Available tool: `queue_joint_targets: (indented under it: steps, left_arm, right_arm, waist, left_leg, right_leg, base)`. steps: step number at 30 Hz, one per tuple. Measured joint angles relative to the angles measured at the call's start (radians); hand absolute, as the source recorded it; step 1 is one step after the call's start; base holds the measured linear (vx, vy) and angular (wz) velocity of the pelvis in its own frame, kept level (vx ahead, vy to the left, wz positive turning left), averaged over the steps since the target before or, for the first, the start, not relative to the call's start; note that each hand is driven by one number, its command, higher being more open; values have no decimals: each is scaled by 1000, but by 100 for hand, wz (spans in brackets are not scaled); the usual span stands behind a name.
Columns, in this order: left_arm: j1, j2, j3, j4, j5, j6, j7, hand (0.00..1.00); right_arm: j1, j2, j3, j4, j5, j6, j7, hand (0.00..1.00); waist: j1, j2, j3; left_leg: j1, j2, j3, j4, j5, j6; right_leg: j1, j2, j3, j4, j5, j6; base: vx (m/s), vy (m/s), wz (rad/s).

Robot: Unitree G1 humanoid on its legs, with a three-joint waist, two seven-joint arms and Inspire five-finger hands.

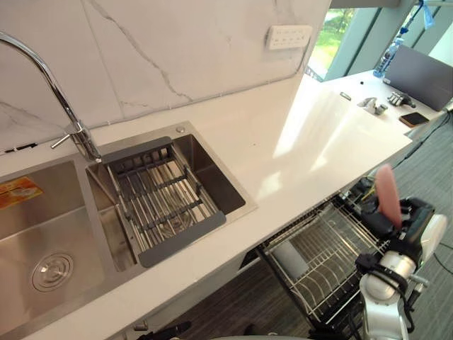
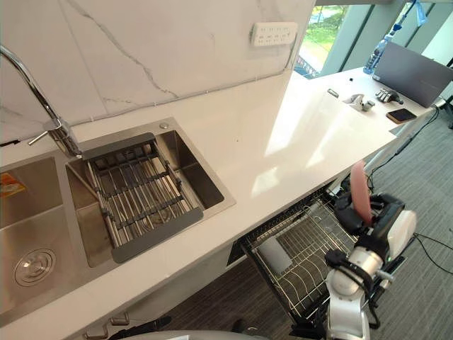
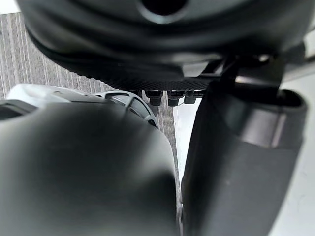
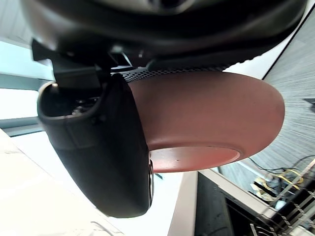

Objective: Walk over to the sink, pick up the cup, carry it to the dishwasher, place the cup inside the dishwasher, then close the dishwasher door

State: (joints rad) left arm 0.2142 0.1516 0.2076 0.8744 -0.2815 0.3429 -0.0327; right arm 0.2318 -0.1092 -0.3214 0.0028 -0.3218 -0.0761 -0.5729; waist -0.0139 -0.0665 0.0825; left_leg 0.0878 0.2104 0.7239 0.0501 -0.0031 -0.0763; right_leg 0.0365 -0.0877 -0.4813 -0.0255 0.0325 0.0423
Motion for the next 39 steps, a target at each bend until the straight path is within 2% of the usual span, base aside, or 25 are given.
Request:
queue_joint_targets:
  steps: [1, 2, 6, 9, 12, 14, 15, 17, 20, 22, 25, 26, 27, 30, 34, 39]
  left_arm:
    - [3, -4, 1, -1, 0, -1, 0, 100]
    - [3, -9, 1, -11, 5, -3, 0, 100]
    - [3, -12, -21, -31, 6, -4, 0, 100]
    - [3, -17, -42, -52, 7, -2, -1, 100]
    - [3, -33, -52, -78, 7, -2, -8, 100]
    - [-2, -46, -79, -96, 5, -2, -19, 100]
    - [-3, -51, -80, -99, -1, -2, -23, 100]
    - [-8, -58, -89, -101, -129, 28, -43, 100]
    - [-31, -74, -106, -93, -232, 61, -59, 100]
    - [-47, -76, -118, -94, -270, 77, -60, 100]
    - [-59, -75, -119, -94, -299, 102, -88, 100]
    - [-65, -75, -120, -94, -294, 104, -105, 100]
    - [-77, -74, -121, -94, -285, 103, -124, 100]
    - [-85, -63, -140, -95, -307, 99, -137, 100]
    - [-86, -46, -176, -93, -362, 102, -155, 100]
    - [-89, -41, -177, -94, -351, 99, -169, 100]
  right_arm:
    - [6, 0, -5, 7, -6, 0, 0, 0]
    - [14, 0, -17, 26, -29, 0, 0, 0]
    - [13, -7, -36, 110, -65, 0, 8, 0]
    - [2, -13, -39, 168, -74, 5, 8, 0]
    - [-61, -53, -39, 261, -81, 27, 7, 0]
    - [-133, -116, -39, 336, -94, 54, 8, 0]
    - [-155, -136, -39, 358, -96, 59, 8, 0]
    - [-249, -215, -39, 427, -106, 72, 7, 0]
    - [-335, -302, -35, 464, -115, 99, 4, 0]
    - [-370, -331, -34, 476, -123, 124, 2, 0]
    - [-411, -367, -20, 538, -144, 158, -3, 0]
    - [-428, -381, -17, 567, -145, 173, -2, 100]
    - [-438, -405, -13, 598, -146, 186, 5, 100]
    - [-441, -435, 13, 640, -144, 206, 32, 100]
    - [-443, -446, 16, 668, -132, 229, 68, 100]
    - [-459, -435, 8, 699, -90, 278, 29, 100]
  waist:
    - [-1, 4, 1]
    - [0, 21, 8]
    - [-1, 38, 31]
    - [0, 63, 48]
    - [1, 99, 82]
    - [0, 140, 113]
    - [0, 151, 120]
    - [1, 198, 162]
    - [1, 258, 206]
    - [-1, 284, 235]
    - [0, 304, 255]
    - [-1, 310, 267]
    - [-1, 326, 282]
    - [-3, 335, 303]
    - [-7, 334, 310]
    - [-4, 330, 312]
  left_leg:
    - [0, -3, 0, -6, 4, 1]
    - [1, -9, -1, -13, 14, 7]
    - [-1, -26, -13, -23, 23, 4]
    - [-10, -46, -34, -30, 23, 12]
    - [-21, -64, -59, -31, 24, 25]
    - [-44, -79, -92, -28, 26, 34]
    - [-49, -81, -99, -27, 26, 35]
    - [-69, -90, -141, -24, 27, 38]
    - [-118, -95, -166, -23, 40, 52]
    - [-141, -97, -189, -24, 52, 54]
    - [-170, -103, -222, -38, 77, 51]
    - [-180, -108, -233, -48, 89, 48]
    - [-186, -112, -256, -50, 96, 45]
    - [-202, -117, -277, -52, 104, 42]
    - [-205, -130, -308, -74, 121, 35]
    - [-208, -133, -328, -82, 131, 30]
  right_leg:
    - [-3, -1, 0, 0, 1, -1]
    - [-3, -3, -1, -1, 6, -1]
    - [-2, -14, -10, -12, 18, 5]
    - [6, -27, -29, -31, 30, 15]
    - [8, -40, -48, -34, 38, 24]
    - [2, -55, -70, -31, 43, 29]
    - [-2, -59, -71, -27, 44, 30]
    - [-25, -71, -72, -8, 45, 31]
    - [-75, -87, -83, 15, 45, 29]
    - [-93, -89, -95, 29, 43, 26]
    - [-123, -98, -108, 43, 39, 21]
    - [-136, -102, -114, 46, 39, 20]
    - [-139, -106, -121, 50, 38, 20]
    - [-151, -113, -129, 57, 38, 20]
    - [-151, -121, -153, 64, 38, 20]
    - [-142, -122, -175, 63, 39, 21]
  base:
    - [-64, 30, 2]
    - [-41, 32, 2]
    - [-61, 77, 8]
    - [-17, 81, 21]
    - [-10, 92, 23]
    - [-20, 82, 28]
    - [-12, 83, 16]
    - [-19, 67, 5]
    - [-59, 53, 13]
    - [-55, 19, 19]
    - [-34, 7, 17]
    - [-19, 19, 20]
    - [-28, 13, 18]
    - [-18, 21, 14]
    - [-6, 26, 17]
    - [-25, 28, 14]
